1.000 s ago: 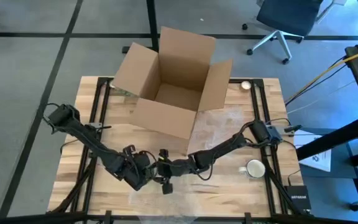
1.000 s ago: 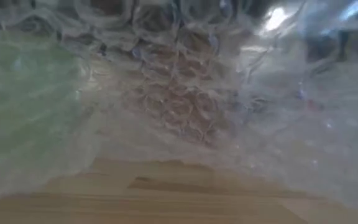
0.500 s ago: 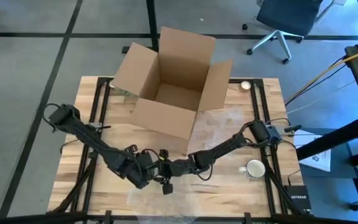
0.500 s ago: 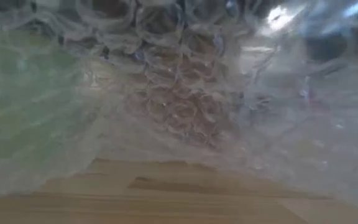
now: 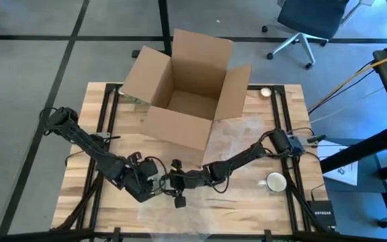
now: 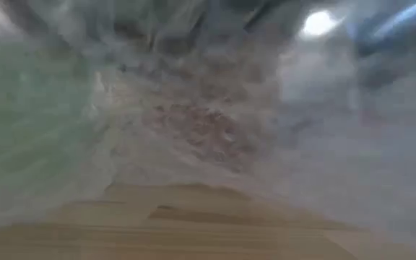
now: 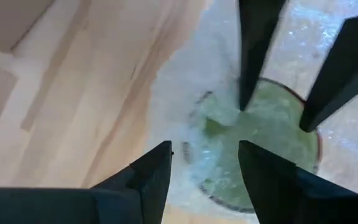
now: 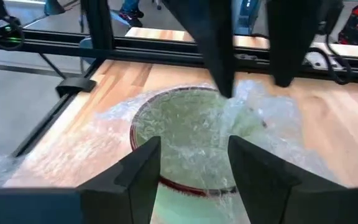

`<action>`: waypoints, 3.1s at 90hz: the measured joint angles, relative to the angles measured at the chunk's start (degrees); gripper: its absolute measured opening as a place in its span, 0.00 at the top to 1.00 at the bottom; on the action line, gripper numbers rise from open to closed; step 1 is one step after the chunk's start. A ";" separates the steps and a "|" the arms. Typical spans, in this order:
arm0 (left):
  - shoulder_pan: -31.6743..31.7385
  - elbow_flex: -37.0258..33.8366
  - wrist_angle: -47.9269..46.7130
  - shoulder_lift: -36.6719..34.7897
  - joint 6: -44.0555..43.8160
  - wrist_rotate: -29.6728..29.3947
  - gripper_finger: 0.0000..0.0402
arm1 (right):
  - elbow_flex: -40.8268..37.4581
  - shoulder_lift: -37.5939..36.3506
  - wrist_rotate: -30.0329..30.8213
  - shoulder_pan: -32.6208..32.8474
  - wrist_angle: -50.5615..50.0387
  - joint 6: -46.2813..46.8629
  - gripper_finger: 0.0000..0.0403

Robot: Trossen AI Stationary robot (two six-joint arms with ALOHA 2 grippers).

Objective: Wrap mug
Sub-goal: Wrap the green mug with bubble wrap

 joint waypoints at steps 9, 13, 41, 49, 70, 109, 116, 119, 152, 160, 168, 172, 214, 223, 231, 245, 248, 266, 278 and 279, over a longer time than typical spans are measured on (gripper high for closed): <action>-0.15 -1.09 0.02 0.00 -1.26 -0.65 0.58 | 0.00 0.00 0.19 -1.17 0.15 -2.06 0.57; -0.13 -1.47 0.09 0.00 -1.77 -0.89 0.58 | 0.00 0.00 0.05 -1.67 0.18 -2.73 0.57; 0.00 -1.80 0.02 -0.02 -2.60 -2.88 0.58 | -0.27 -2.44 -2.81 -2.88 -2.43 -4.04 0.57; 0.00 -1.80 0.00 -0.02 -2.48 -3.29 0.58 | -0.37 -5.40 -4.21 -2.21 -6.41 -4.08 0.57; 0.00 -1.80 0.09 -0.02 -1.16 -3.50 0.58 | -0.15 -14.12 -4.85 2.05 -23.24 -2.95 0.57; 0.02 -1.82 0.26 -0.09 -0.98 -3.66 0.58 | -0.09 -12.35 -7.41 22.95 -47.46 7.37 0.57; 0.06 -1.82 0.27 -0.09 -0.91 -3.78 0.58 | -0.11 -9.32 -2.04 25.15 -44.51 5.63 0.57; 0.06 -1.82 0.30 -0.09 -0.88 -3.88 0.58 | -0.11 -8.47 0.31 25.81 -42.80 5.29 0.57; 0.17 -1.82 0.53 -0.09 -1.25 -4.31 0.58 | -0.06 -4.46 7.66 25.75 -36.27 7.35 0.57; 0.33 -1.82 0.64 -0.09 -1.36 -4.48 0.58 | -0.04 -4.49 4.97 26.10 -36.08 7.34 0.57; 0.43 -1.82 0.96 -0.09 -1.42 -4.85 0.58 | -0.04 -4.50 5.85 26.17 -34.88 7.35 0.57; 0.44 -1.82 1.28 -0.09 -1.24 -5.42 0.58 | -0.04 -4.21 7.65 26.00 -33.70 7.72 0.57; 0.61 -1.84 3.72 -0.09 0.06 -5.62 0.58 | 1.10 -1.57 20.93 24.51 -34.84 8.17 0.89; 0.63 -1.84 3.80 -0.09 0.06 -5.56 0.58 | 4.70 -3.14 21.73 23.72 -39.81 5.54 0.97; 0.63 -1.84 3.76 -0.09 -0.85 -5.40 0.58 | 8.80 -3.67 22.00 22.35 -44.86 2.64 0.96; 0.63 -1.84 3.72 -0.06 -2.12 -5.58 0.58 | 17.33 -3.70 22.63 18.00 -49.47 -5.11 0.99; 0.63 -1.84 3.72 -0.06 -1.82 -5.54 0.58 | 18.54 -3.77 22.71 16.91 -49.39 -6.38 0.99; -0.27 2.41 -0.16 -0.98 -2.44 -5.17 0.58 | 24.04 -3.76 22.53 10.17 -47.81 -11.12 1.00; -1.10 6.09 -3.19 -2.79 -1.52 -6.95 0.58 | 24.30 -3.72 19.91 6.19 -43.36 -12.43 1.00; -1.16 6.35 -3.45 -2.97 -1.49 -7.00 0.58 | 24.30 -3.70 19.75 5.89 -42.91 -12.38 1.00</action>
